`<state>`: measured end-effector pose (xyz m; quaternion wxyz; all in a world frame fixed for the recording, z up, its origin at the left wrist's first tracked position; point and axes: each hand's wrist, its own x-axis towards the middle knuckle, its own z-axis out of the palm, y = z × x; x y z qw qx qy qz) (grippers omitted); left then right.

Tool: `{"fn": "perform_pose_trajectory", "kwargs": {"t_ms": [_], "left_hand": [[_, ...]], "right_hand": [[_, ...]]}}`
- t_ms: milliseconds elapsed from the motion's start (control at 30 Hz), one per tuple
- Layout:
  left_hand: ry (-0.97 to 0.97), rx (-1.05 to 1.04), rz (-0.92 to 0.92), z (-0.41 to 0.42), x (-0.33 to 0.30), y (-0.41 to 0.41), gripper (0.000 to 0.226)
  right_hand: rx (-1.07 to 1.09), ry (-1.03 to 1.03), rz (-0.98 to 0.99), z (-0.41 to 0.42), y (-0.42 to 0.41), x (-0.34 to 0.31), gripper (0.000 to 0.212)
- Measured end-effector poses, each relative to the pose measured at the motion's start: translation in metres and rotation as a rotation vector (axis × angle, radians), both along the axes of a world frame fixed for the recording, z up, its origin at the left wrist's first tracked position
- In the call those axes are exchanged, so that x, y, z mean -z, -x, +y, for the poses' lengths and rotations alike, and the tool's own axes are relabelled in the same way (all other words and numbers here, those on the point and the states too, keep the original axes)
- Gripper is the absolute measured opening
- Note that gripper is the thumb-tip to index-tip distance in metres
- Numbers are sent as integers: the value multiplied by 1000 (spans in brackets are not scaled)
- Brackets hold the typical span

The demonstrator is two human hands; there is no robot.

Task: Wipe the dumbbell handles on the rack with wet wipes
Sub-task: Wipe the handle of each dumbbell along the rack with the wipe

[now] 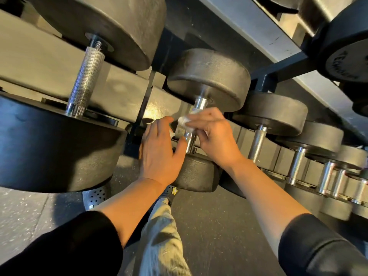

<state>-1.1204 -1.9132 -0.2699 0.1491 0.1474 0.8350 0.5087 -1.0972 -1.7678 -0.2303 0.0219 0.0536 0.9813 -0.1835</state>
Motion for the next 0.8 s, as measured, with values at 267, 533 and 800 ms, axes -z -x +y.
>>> {"fn": "perform_pose_trajectory", "kwargs": {"t_ms": [267,533,800], "left_hand": [[-21,7,4,0,0,1,51],[-34,-8,-15,-1,2,1,51],[-11,-30,-7,-2,1,-1,51]], "right_hand": [[-162,-284,-259,10,16,8,31],[-243,-24,-337,13,2,3,36],[-170,-54,-171,15,-1,9,33]]}}
